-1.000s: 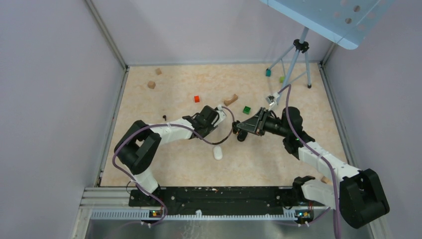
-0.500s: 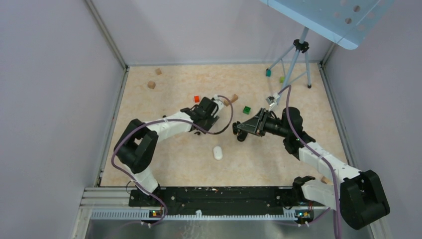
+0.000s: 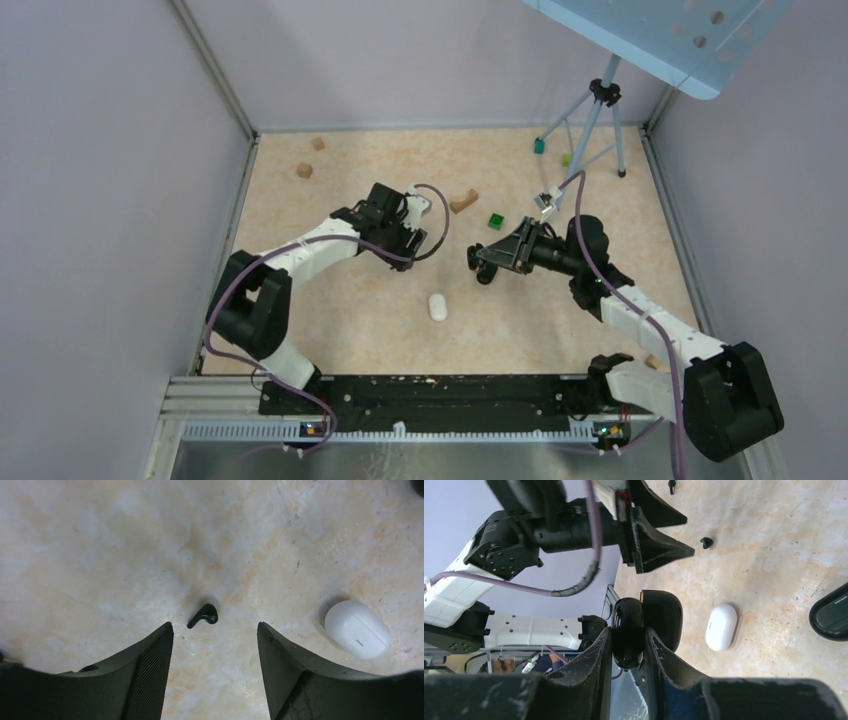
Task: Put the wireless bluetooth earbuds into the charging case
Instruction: Adjust the right earbud at the center of the board.
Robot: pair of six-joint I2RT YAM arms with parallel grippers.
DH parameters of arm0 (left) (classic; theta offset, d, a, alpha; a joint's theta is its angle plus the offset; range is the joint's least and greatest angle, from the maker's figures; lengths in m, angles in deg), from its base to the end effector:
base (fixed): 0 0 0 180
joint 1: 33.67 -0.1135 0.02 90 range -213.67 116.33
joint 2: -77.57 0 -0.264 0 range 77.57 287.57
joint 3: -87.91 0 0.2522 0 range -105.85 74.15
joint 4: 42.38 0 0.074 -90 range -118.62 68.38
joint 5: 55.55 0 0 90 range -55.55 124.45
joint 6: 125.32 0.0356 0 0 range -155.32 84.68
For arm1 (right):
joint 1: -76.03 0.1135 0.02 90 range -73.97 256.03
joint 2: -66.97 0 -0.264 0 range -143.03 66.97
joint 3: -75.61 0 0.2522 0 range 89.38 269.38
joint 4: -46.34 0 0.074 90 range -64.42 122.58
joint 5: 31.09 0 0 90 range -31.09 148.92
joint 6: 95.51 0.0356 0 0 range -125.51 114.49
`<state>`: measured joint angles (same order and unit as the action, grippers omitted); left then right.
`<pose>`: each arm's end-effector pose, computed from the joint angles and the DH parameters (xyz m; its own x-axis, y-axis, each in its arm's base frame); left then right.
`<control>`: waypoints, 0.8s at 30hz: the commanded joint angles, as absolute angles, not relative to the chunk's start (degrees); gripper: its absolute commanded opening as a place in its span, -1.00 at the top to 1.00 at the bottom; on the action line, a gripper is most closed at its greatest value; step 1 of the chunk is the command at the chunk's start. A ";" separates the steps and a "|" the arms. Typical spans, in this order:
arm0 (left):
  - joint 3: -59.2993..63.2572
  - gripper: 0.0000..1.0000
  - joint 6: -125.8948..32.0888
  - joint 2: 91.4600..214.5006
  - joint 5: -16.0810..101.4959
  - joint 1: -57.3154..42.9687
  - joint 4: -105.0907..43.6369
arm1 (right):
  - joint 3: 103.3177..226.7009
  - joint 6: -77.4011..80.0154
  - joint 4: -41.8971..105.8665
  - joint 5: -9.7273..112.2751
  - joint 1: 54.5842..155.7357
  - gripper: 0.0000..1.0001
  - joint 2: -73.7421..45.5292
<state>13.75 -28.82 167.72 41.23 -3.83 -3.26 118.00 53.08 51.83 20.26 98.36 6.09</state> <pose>0.2804 -0.1657 0.2183 -0.6444 0.4992 -0.5793 0.6297 0.7762 -0.0315 0.2042 0.1079 0.2412 -0.8421 0.3747 -0.3879 -0.2704 0.3289 0.9048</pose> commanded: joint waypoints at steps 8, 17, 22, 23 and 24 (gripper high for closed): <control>8.97 -0.27 -27.10 176.82 44.26 -3.30 3.34 | 119.81 53.11 55.11 20.25 98.01 1.00 7.38; 8.05 -0.18 -26.27 176.96 39.08 -2.87 2.87 | 119.52 53.16 55.71 19.92 98.01 1.00 6.61; 7.02 -0.10 -26.12 177.55 37.22 -2.25 2.23 | 119.79 53.28 56.43 19.72 98.01 1.00 6.18; 6.61 -0.06 -26.10 177.97 37.22 -2.27 2.31 | 119.76 53.27 56.48 19.73 98.01 1.00 6.16; 5.99 -0.03 -26.02 178.48 37.06 -2.20 2.62 | 119.74 53.29 56.49 19.72 98.05 1.00 6.13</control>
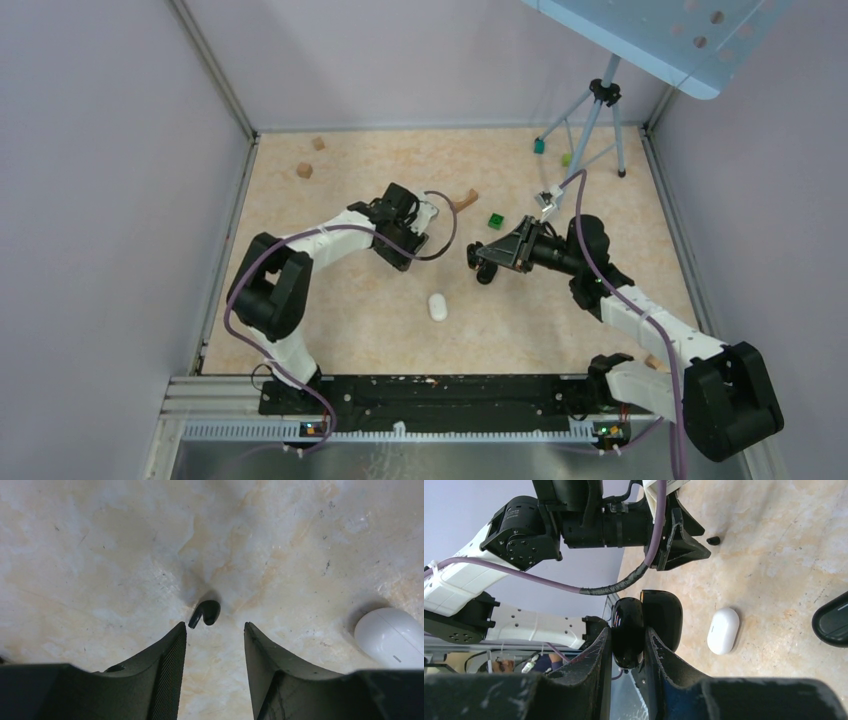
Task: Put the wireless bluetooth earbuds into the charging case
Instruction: Adjust the right earbud at the center of the board.
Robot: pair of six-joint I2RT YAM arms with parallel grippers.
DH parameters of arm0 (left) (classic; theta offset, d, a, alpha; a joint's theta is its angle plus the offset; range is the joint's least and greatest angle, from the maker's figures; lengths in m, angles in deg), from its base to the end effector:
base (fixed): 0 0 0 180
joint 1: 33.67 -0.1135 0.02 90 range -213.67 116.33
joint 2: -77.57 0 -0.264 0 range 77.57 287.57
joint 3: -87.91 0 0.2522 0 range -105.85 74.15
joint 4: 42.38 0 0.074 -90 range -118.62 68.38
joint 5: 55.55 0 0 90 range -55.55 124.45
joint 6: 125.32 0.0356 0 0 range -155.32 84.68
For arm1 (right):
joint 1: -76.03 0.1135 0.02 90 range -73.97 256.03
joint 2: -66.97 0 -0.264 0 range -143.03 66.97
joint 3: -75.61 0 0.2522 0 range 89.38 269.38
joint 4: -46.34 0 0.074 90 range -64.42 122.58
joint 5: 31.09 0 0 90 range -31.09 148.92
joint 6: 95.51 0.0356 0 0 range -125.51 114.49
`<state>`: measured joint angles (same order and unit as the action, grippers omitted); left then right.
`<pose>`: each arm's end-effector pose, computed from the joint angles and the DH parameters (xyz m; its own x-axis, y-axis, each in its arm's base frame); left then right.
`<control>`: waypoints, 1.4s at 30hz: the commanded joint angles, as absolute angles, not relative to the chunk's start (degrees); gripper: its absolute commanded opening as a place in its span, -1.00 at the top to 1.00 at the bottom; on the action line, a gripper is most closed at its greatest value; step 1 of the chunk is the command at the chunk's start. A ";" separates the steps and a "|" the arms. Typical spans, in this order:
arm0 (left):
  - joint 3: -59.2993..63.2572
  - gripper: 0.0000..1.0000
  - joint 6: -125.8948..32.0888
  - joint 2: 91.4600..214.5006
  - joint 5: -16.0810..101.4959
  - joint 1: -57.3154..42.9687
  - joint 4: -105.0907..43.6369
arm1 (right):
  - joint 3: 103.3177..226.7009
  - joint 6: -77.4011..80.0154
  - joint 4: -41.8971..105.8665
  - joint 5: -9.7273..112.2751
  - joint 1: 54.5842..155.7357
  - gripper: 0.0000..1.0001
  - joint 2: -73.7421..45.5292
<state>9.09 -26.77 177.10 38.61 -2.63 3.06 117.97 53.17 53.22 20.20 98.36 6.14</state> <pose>0.2933 -0.1795 0.1845 -0.6947 0.5912 -0.4097 0.6499 0.7600 -0.0055 0.2045 0.1081 0.2437 -0.8340 0.3781 -0.4019 -0.2899 0.3194 0.9022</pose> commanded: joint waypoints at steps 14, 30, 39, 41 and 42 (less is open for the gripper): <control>2.44 0.11 -26.28 181.53 29.04 2.05 7.33 | 121.00 53.10 55.45 19.61 98.01 1.00 6.89; 2.62 0.32 -25.92 183.13 27.97 2.02 7.13 | 120.09 53.43 56.11 19.86 98.04 1.00 7.36; 2.12 0.32 -26.31 183.82 30.22 2.55 6.71 | 119.79 53.46 55.71 20.26 98.01 1.00 7.97; 1.74 0.33 -26.32 184.07 30.10 2.86 6.71 | 119.72 53.38 55.67 20.16 98.02 1.00 7.92; 1.52 0.38 -26.28 184.29 30.18 2.96 6.86 | 119.70 53.51 55.67 20.11 98.01 1.00 7.85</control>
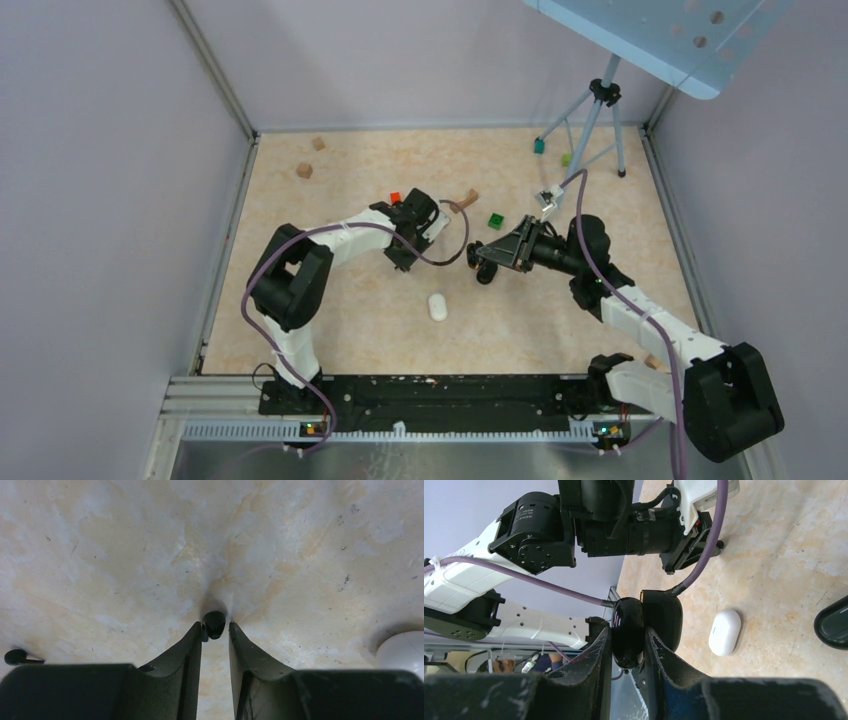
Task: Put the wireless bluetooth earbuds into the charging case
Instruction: Adjust the right earbud at the center of the board, then pick up the right earbud from the center of the board.
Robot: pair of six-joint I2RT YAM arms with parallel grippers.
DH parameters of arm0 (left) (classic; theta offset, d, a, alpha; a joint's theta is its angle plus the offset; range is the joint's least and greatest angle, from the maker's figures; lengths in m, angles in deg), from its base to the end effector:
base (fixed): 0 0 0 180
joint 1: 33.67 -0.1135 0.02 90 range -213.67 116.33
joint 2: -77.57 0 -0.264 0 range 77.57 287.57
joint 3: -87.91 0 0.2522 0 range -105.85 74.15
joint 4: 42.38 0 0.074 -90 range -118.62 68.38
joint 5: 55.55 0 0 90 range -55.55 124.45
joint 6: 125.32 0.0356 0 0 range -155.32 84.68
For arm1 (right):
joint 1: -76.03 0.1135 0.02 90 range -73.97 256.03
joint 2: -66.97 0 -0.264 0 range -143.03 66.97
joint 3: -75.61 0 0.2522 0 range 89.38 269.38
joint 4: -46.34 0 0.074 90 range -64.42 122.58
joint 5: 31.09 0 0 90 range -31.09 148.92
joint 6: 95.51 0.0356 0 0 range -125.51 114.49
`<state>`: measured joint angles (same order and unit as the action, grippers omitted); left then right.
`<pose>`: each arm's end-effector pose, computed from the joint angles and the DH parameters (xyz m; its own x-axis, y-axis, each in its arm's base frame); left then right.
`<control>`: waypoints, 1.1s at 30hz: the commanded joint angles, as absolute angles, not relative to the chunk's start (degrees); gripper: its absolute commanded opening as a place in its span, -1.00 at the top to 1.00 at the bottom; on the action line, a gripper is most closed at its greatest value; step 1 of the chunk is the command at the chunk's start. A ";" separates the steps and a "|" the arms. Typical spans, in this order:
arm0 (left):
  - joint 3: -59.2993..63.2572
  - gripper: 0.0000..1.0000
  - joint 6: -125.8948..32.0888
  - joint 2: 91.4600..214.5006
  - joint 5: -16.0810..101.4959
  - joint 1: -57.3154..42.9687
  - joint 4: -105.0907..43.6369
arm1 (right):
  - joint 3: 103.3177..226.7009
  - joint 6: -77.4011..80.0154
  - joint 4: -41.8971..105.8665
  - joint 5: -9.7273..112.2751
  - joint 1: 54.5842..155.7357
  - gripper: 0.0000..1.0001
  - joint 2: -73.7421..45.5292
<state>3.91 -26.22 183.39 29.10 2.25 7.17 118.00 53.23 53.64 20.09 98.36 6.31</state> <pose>0.2944 -0.2091 0.1700 -0.6692 0.6792 -0.3015 0.6743 0.7255 0.1378 0.2043 0.1080 0.2452 -0.8310 0.3787 -0.4075 -0.2985 0.3145 0.9011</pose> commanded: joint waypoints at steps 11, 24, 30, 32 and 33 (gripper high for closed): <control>-0.05 0.36 -26.38 185.68 30.08 3.67 7.74 | 119.07 53.66 55.21 20.44 98.05 1.00 8.65; -2.38 0.30 -26.71 186.75 31.62 3.94 8.05 | 118.83 53.57 55.20 20.48 98.05 1.00 8.29; -2.45 0.35 -26.41 187.44 31.16 3.90 9.50 | 119.02 53.72 55.52 20.42 98.03 1.00 8.01; -2.23 0.36 -26.72 187.52 31.03 3.88 9.92 | 119.20 53.52 54.89 20.53 98.06 1.00 8.07; -2.01 0.35 -26.94 187.59 30.77 3.88 10.10 | 119.17 53.40 54.72 20.65 98.02 1.00 8.23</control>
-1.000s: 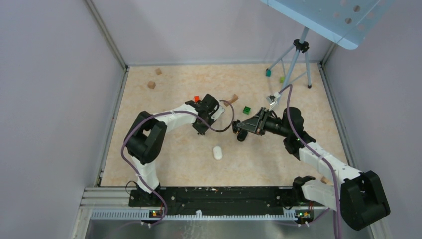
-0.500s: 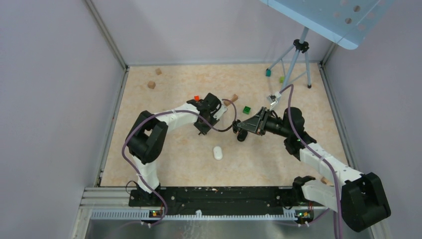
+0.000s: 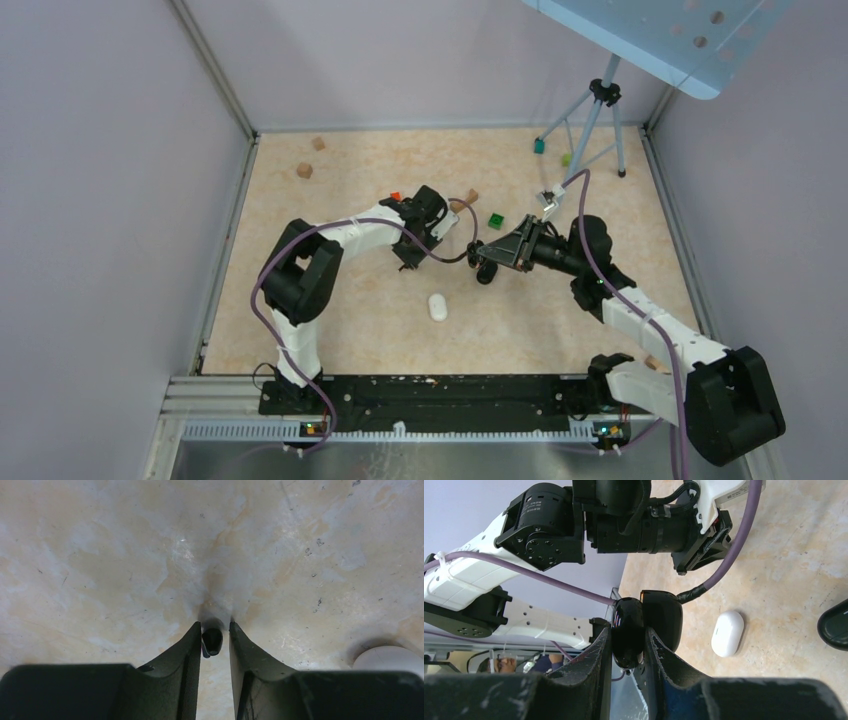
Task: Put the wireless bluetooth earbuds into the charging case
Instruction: Pick up the right earbud from the center of the board.
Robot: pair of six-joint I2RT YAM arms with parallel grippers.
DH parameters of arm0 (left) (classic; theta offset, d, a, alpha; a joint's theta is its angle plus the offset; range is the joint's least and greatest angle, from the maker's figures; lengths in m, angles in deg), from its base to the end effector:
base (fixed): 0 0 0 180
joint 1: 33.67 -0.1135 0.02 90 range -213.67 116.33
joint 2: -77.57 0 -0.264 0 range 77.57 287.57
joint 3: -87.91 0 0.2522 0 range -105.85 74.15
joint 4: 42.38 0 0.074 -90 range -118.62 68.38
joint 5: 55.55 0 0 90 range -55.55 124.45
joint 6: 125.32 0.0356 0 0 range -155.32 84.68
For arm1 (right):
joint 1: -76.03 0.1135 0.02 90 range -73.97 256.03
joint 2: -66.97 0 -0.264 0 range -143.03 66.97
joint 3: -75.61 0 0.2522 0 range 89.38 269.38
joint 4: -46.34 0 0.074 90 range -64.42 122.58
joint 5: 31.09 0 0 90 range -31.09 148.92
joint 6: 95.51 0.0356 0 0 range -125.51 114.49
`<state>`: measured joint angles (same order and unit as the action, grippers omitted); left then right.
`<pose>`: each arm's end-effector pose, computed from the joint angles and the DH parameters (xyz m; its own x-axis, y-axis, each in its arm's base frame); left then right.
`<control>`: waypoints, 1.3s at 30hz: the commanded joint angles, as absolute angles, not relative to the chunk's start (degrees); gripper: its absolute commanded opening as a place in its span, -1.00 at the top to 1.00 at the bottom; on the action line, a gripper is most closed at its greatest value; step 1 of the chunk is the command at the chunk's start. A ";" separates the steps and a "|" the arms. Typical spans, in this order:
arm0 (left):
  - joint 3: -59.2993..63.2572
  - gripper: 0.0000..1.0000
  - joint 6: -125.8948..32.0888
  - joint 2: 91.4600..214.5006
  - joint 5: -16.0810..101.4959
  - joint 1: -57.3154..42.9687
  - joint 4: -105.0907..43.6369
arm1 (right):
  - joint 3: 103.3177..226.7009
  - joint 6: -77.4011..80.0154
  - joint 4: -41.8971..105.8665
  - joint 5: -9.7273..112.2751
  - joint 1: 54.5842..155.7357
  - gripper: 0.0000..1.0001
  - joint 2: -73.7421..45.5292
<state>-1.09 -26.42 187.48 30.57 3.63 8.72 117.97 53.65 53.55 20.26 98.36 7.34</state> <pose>0.3032 -0.2279 0.1675 -0.6565 0.6942 -0.2952 0.6979 0.7074 0.1114 0.2021 0.1070 0.2486 -0.8260 0.3856 -0.4111 -0.3050 0.3075 0.9013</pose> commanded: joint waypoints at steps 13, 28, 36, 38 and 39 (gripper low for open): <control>-0.72 0.35 -28.58 186.97 32.07 3.29 11.21 | 118.62 53.72 54.79 21.14 98.01 1.00 8.33; 0.16 0.38 -29.46 186.53 31.08 3.09 11.96 | 118.42 53.91 54.96 21.13 98.01 1.00 8.39; 0.44 0.27 -30.17 186.31 29.46 3.11 12.66 | 118.28 53.91 54.89 21.03 98.02 1.00 8.52; 0.65 0.27 -30.31 185.97 29.65 3.07 12.44 | 118.21 53.90 54.78 21.15 98.05 1.00 8.59; 0.73 0.28 -30.43 185.86 29.74 3.12 12.42 | 118.20 53.91 54.79 21.13 98.01 1.00 8.55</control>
<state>-0.99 -29.50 187.39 30.04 3.34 10.25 117.93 53.67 53.53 20.74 98.36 7.34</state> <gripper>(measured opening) 0.365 0.241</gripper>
